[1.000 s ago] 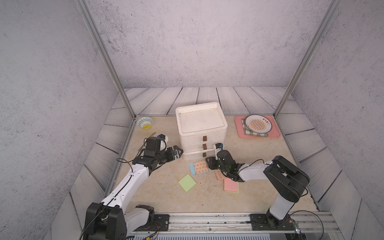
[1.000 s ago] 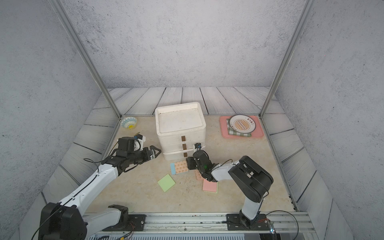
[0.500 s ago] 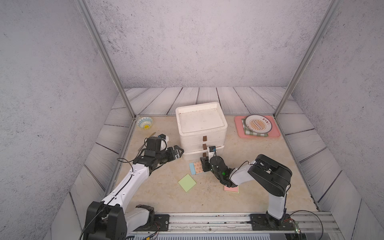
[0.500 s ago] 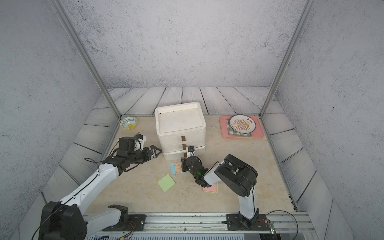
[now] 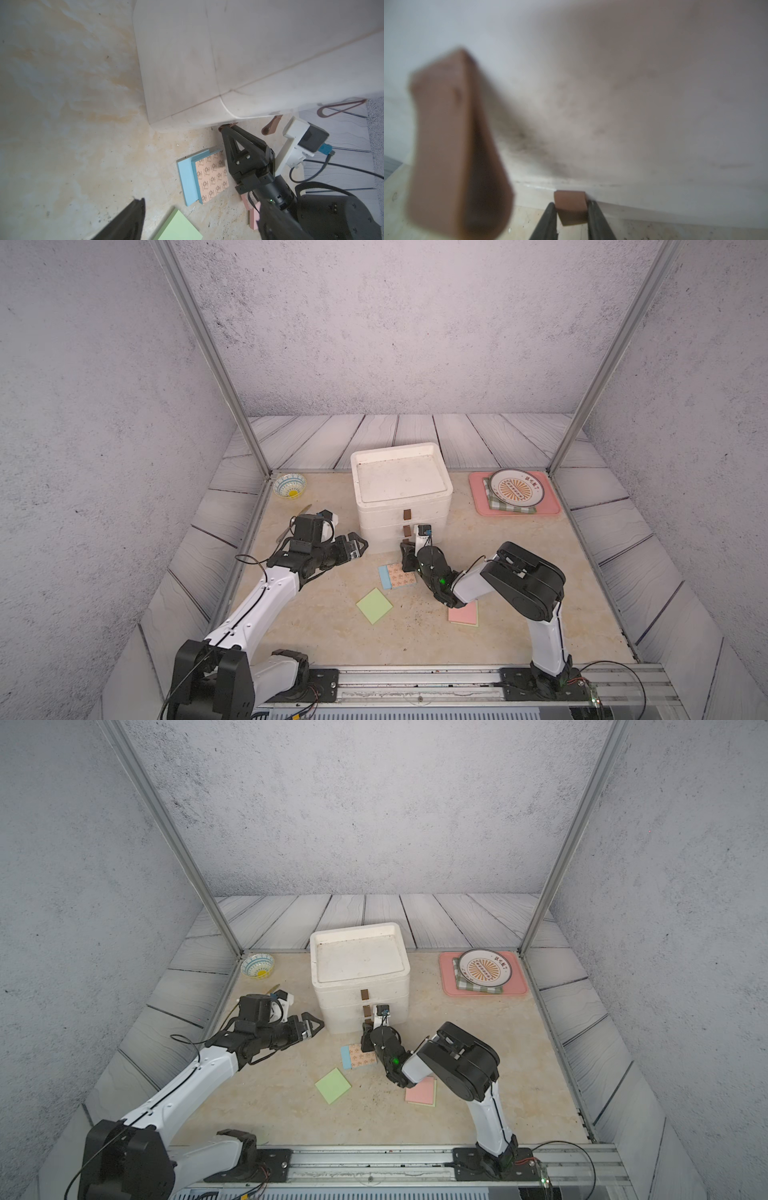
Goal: Please put the sticky notes in the drawer by color
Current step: Open the drawer in the storage box.
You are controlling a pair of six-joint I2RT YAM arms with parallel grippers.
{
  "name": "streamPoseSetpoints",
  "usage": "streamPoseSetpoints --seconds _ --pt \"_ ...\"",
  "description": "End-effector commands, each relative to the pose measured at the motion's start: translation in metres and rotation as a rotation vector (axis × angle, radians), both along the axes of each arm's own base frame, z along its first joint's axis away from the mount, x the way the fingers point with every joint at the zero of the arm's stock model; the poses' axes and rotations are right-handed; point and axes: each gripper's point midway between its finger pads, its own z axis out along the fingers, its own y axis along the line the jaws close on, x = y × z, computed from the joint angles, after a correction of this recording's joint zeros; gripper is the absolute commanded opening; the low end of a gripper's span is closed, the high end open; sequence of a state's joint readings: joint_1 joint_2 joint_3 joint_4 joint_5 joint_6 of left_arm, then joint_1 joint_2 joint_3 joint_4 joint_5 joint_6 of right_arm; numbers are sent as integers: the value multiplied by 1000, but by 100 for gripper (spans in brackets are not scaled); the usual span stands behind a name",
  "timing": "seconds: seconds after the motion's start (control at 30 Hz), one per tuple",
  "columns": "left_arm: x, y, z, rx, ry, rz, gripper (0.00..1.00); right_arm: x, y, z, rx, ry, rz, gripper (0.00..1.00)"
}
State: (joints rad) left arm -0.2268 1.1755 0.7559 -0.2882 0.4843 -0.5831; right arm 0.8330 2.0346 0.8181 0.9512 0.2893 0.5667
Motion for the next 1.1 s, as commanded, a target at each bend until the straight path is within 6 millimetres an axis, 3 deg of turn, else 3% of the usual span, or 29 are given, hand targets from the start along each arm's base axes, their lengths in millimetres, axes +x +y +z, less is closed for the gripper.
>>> streamPoseSetpoints --seconds 0.0,0.17,0.3,0.47,0.53,0.73,0.8,0.93,0.97,1.07 --pt "-1 -4 -1 2 5 -29 89 24 -4 13 64 -19 -18 20" --pt "1 -5 -2 3 6 -28 89 32 -10 21 78 -18 -18 0" --pt "6 -5 1 7 1 -24 89 27 -13 27 87 -21 -6 0" --pt "21 -5 23 22 -35 -22 88 14 -15 30 104 -7 38 0" --pt "27 -3 43 40 -75 -12 88 9 -11 31 117 -4 76 0" --pt "42 15 130 141 -282 79 86 2 -11 23 108 18 101 4" --pt "49 15 151 158 -331 89 77 2 -9 22 118 26 111 4" --pt "72 2 176 178 -345 59 69 2 -4 20 126 36 131 4" --pt "78 -5 185 161 -354 41 64 2 -3 21 125 38 134 4" --pt "98 -29 201 127 -369 3 62 4 -3 20 121 45 137 5"
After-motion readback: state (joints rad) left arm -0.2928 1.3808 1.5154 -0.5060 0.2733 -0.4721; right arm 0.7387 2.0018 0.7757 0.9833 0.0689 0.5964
